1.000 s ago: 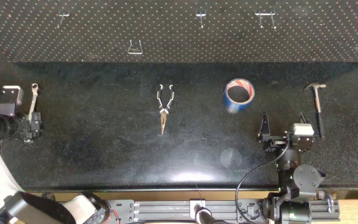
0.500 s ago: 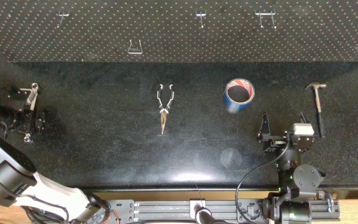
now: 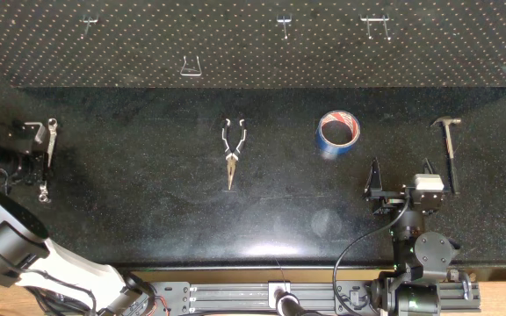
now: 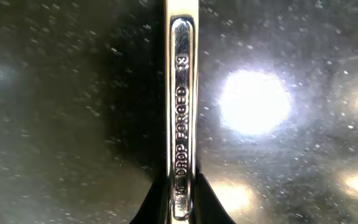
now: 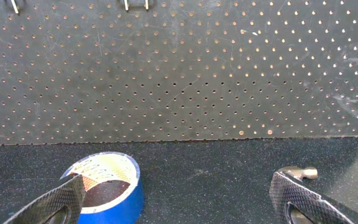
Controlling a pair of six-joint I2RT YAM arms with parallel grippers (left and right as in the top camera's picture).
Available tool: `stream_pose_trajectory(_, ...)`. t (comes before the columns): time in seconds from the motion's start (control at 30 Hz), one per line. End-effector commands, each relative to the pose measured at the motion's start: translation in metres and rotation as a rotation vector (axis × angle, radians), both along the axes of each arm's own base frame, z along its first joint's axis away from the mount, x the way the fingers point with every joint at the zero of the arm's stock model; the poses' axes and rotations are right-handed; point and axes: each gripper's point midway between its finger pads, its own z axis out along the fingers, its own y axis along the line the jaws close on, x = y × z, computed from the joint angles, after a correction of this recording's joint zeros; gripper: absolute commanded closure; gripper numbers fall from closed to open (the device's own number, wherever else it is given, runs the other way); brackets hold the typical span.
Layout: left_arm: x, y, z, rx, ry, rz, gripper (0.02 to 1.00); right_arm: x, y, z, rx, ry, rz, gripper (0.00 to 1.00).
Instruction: Place Tools Onto Pegboard
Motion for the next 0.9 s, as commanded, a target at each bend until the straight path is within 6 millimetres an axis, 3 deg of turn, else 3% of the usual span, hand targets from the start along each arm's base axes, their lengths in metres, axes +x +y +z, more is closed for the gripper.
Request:
stream_pose_trajectory(0.03, 0.032, -0.044, 0.079, 0.083, -0.163, 0.046, 0.989, 0.0, 0.0, -0.001, 0.0, -0.001, -0.002, 0.025)
stream_pose_trajectory(0.07, 0.034, -0.058, 0.1, 0.111, -0.215, 0.056, 0.989, 0.0, 0.0, -0.001, 0.0, -0.001, -0.002, 0.025)
stream_pose_trajectory(0.1, 0.028, -0.075, 0.132, 0.131, -0.303, 0.137, 0.991, 0.0, 0.0, -0.001, 0.0, 0.0, -0.002, 0.025)
stream_pose_trajectory(0.13, 0.014, -0.092, 0.151, 0.144, -0.372, 0.18, 0.989, 0.0, 0.0, -0.001, 0.0, -0.001, -0.002, 0.025)
stream_pose_trajectory(0.2, 0.004, -0.133, 0.171, 0.199, -0.54, 0.105, 0.991, 0.0, 0.0, -0.001, 0.0, -0.001, -0.002, 0.025)
stream_pose_trajectory(0.33, 0.034, -0.179, 0.197, 0.268, -0.942, 0.056, 0.991, 0.0, 0.0, -0.001, 0.0, -0.001, -0.002, 0.025)
stream_pose_trajectory(0.53, 0.074, -0.174, 0.191, 0.272, -1.035, 0.069, 0.989, 0.0, 0.0, -0.001, 0.0, -0.001, -0.002, 0.025)
stream_pose_trajectory(0.63, 0.088, -0.166, 0.169, 0.287, -1.039, 0.115, 0.989, 0.0, 0.0, -0.001, 0.0, -0.001, -0.002, 0.025)
stream_pose_trajectory(0.7, 0.099, -0.164, 0.166, 0.274, -1.055, 0.135, 0.991, 0.0, 0.0, -0.001, 0.0, 0.0, -0.002, 0.025)
stream_pose_trajectory(0.9, 0.108, -0.163, 0.161, 0.259, -1.066, 0.157, 0.991, 0.0, 0.0, -0.001, 0.0, 0.0, -0.002, 0.025)
